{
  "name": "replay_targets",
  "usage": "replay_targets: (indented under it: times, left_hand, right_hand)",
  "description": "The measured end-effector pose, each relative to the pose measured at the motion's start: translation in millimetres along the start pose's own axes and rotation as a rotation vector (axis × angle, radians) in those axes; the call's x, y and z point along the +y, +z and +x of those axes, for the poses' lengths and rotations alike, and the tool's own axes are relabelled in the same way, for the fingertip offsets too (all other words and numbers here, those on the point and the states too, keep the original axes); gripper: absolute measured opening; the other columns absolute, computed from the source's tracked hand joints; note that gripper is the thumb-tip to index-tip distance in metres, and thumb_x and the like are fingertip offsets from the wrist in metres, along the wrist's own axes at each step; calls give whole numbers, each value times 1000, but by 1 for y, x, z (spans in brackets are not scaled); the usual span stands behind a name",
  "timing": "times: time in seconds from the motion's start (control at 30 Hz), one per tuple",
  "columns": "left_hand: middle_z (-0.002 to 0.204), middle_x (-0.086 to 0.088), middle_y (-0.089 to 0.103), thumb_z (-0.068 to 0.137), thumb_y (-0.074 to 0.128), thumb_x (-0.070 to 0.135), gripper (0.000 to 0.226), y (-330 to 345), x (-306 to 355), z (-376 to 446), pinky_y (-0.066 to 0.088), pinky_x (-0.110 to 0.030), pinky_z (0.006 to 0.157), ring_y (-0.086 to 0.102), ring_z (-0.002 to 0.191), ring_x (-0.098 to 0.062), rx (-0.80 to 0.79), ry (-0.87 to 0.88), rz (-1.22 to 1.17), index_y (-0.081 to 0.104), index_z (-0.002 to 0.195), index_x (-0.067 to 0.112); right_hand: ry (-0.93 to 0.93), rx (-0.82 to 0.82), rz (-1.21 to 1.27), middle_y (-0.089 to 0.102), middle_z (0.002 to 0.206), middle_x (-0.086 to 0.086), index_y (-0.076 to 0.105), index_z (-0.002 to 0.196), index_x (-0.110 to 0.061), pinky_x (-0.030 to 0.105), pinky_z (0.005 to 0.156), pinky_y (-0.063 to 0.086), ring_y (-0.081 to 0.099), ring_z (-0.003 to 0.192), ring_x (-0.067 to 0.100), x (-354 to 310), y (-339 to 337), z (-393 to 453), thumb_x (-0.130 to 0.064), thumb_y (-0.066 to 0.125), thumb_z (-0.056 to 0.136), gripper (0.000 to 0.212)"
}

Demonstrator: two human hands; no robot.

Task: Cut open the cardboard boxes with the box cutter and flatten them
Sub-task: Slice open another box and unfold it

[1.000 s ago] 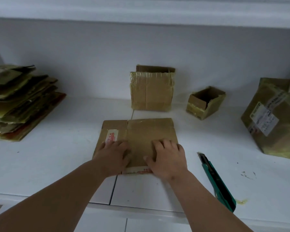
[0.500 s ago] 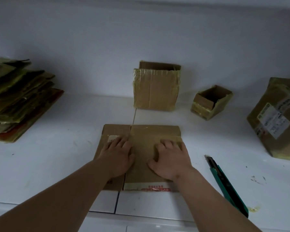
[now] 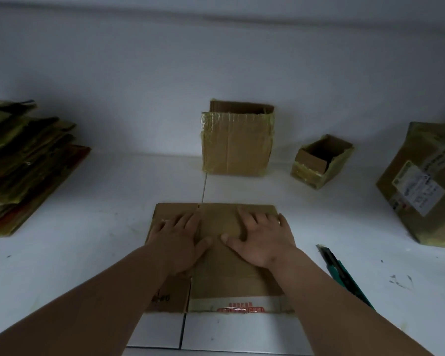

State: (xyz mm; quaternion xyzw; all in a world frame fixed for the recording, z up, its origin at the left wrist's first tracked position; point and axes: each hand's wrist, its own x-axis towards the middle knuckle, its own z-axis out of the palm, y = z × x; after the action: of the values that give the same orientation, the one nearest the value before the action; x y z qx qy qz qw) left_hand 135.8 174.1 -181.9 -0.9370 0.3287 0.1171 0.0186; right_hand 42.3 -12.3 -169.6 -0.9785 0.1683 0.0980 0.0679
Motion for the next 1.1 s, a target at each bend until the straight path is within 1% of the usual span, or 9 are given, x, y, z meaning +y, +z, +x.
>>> replay_targets:
  times: [0.1,0.23,0.43,0.6,0.67,0.77,0.83,0.97,1.1]
  left_hand:
    - [163,5,-15,61,-18,81,105,8,4,1,-7,-48,120,-17,149,-23,-51,26,2,-16,153,31]
    - [161,4,-22,88,4,73,81,8,2,-1,-9,-48,120,-23,148,-22,-58,7,-26,-19,152,30]
    - [153,-6,24,95,23,66,63,9,23,-24,21,-48,114,20,142,-28,159,-118,-24,25,148,31]
    - [161,-6,14,96,30,64,70,8,15,-33,13,-45,120,10,149,-27,47,-37,-106,20,151,23]
    - [164,-6,1,91,19,73,82,9,11,-38,5,-44,122,0,151,-25,-11,-8,-93,13,154,22]
    - [164,-3,-9,52,-26,88,125,18,12,-49,-3,-44,122,-10,151,-24,-29,9,-50,1,156,25]
    - [164,-1,-13,44,-36,85,129,24,14,-52,-5,-46,121,-14,150,-23,-17,-16,-15,-5,156,28]
    - [162,8,-18,90,5,73,76,19,18,-57,-4,-57,118,-17,149,-19,-39,-82,-30,-10,154,36]
    - [162,13,-15,99,28,57,63,8,12,-62,0,-72,111,-15,150,-17,-122,-130,-94,-1,153,45]
  right_hand:
    - [-4,-10,45,-11,166,-4,-4,157,-36,47,121,-8,-13,151,19,4,18,-7,-83,16,85,88]
    - [31,-64,-20,-20,164,-1,-11,156,-33,49,119,-16,-20,150,19,1,13,-5,-81,12,87,87]
    - [-16,120,-57,-7,166,2,4,158,-29,54,118,-13,-9,152,25,-20,25,-33,-68,13,96,73]
    - [-6,-84,42,-23,163,-2,-8,157,-31,50,119,-14,-23,149,19,-17,23,-41,-81,17,86,91]
    - [-25,-71,23,-23,162,-3,-6,157,-33,51,118,-15,-24,149,18,-16,20,-46,-84,18,83,93]
    - [-36,-60,-6,-25,161,-8,-9,156,-37,53,118,-16,-27,147,18,-15,32,-63,-84,14,84,89]
    - [-21,-64,-1,-26,161,-9,-12,155,-38,53,118,-15,-27,147,17,-15,38,-68,-83,13,85,87]
    - [-38,-92,36,-24,162,-7,-9,156,-37,53,118,-15,-26,148,18,-14,31,-67,-81,16,87,85]
    - [25,52,158,-9,166,0,15,156,-38,50,120,-8,-13,151,26,0,28,-83,-62,30,96,66]
